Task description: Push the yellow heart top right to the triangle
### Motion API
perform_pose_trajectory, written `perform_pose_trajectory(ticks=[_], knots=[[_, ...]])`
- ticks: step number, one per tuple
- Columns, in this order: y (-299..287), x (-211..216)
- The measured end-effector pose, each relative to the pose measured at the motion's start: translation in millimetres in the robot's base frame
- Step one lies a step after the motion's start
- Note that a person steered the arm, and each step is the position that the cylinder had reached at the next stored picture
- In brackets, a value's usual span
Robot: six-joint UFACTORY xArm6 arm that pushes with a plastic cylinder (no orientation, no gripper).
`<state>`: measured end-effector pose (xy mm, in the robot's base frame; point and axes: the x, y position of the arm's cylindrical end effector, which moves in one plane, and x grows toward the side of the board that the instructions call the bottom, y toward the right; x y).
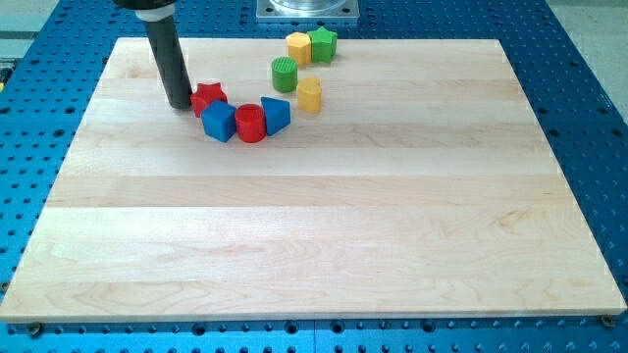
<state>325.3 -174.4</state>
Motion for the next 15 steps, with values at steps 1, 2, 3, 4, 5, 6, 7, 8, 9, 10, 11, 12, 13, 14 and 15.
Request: perform_pose_trajectory(ticks=[1,2,3,4,5,6,7,8,9,10,11,12,13,14,15], knots=[[0,-3],[0,3],[-3,6],[-32,44],[-32,99],[36,149],[165,125],[243,66],[235,35],[217,11],[210,2],[200,2],[186,2],[178,2],[175,2]])
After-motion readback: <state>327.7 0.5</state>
